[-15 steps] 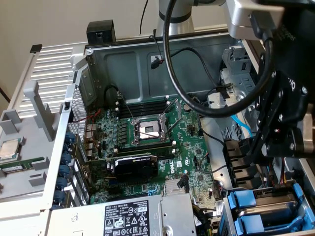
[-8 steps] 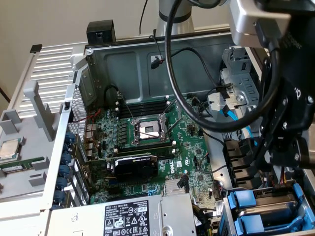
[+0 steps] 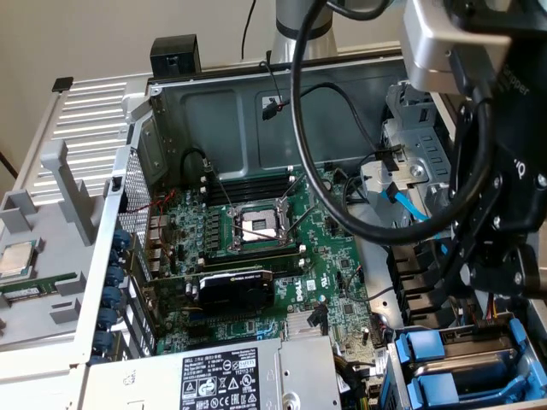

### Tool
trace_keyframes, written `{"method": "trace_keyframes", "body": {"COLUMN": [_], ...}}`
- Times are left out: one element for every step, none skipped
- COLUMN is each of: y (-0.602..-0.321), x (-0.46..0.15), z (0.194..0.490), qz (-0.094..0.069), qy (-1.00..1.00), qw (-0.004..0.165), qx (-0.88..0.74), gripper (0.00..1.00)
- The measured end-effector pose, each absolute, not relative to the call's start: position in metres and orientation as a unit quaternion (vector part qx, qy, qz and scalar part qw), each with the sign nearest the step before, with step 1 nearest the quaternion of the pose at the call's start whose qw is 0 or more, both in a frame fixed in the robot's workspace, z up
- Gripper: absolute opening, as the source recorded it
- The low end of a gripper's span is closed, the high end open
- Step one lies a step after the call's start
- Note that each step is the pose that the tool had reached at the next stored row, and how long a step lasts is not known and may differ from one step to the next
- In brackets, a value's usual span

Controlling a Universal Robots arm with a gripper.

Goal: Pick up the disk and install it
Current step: 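Insert the first disk wire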

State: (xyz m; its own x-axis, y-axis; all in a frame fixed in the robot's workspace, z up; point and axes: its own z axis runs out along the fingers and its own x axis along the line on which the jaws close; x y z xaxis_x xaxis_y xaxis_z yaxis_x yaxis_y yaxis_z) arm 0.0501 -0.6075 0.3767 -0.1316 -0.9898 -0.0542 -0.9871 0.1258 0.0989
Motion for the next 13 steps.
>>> {"method": "trace_keyframes", "body": {"y": [-0.6075, -0.6075, -0.6075, -0.6076, -0.6077, -0.6077, -0.6077, -0.6077, -0.6077, -0.6077, -0.6077, -0.6080, -0.6080], "x": [0.0502, 0.0503, 0.0505, 0.0507, 0.0508, 0.0508, 0.0508, 0.0508, 0.0508, 0.0508, 0.0509, 0.0512, 0.0515], "z": [0.3765, 0.3765, 0.3765, 0.3765, 0.3764, 0.3764, 0.3764, 0.3764, 0.3764, 0.3764, 0.3764, 0.3765, 0.3764], "qz": [-0.057, -0.058, -0.058, -0.059, -0.059, -0.059, -0.059, -0.059, -0.059, -0.059, -0.059, -0.060, -0.061], "qy": [-0.748, -0.746, -0.744, -0.743, -0.742, -0.742, -0.742, -0.742, -0.742, -0.742, -0.741, -0.740, -0.738], "qw": [0.011, 0.010, 0.010, 0.009, 0.009, 0.009, 0.009, 0.009, 0.009, 0.009, 0.009, 0.009, 0.008], "qx": [0.661, 0.663, 0.665, 0.667, 0.668, 0.668, 0.668, 0.668, 0.668, 0.668, 0.668, 0.670, 0.672], "gripper": [0.16, 0.16, 0.16, 0.16, 0.16, 0.16, 0.16, 0.16, 0.16, 0.16, 0.16, 0.16, 0.16]}}
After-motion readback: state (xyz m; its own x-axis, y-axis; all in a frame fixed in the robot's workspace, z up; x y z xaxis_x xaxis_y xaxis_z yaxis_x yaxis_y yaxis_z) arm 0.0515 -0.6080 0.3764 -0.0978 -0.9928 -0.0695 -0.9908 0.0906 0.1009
